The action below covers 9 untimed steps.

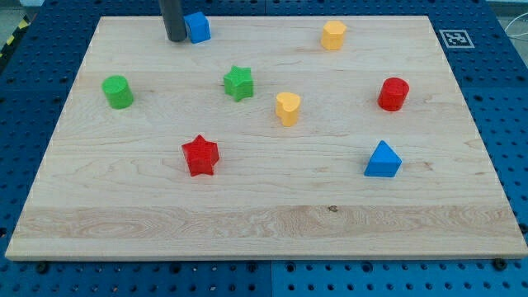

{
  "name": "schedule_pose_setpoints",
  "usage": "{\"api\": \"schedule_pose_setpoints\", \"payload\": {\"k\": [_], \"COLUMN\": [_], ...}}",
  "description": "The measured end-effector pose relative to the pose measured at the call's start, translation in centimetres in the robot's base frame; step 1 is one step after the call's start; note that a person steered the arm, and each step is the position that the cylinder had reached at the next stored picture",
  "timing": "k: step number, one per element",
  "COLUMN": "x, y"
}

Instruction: Slide the blue cube towards the yellow heart

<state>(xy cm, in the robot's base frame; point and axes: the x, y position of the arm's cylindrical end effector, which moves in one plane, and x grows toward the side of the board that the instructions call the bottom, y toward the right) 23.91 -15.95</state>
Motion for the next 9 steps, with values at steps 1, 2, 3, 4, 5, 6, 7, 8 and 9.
{"api": "schedule_pose_setpoints", "payload": {"k": [1,2,3,4,5,6,7,8,9], "x": [-2.2,-3.6,-1.4,0.5,-1.1,-2.2,-0.6,1.4,2.7], "y": [-0.2,4.7,7.0,7.5,11.7,12.7,14.6,16.8,20.5]}}
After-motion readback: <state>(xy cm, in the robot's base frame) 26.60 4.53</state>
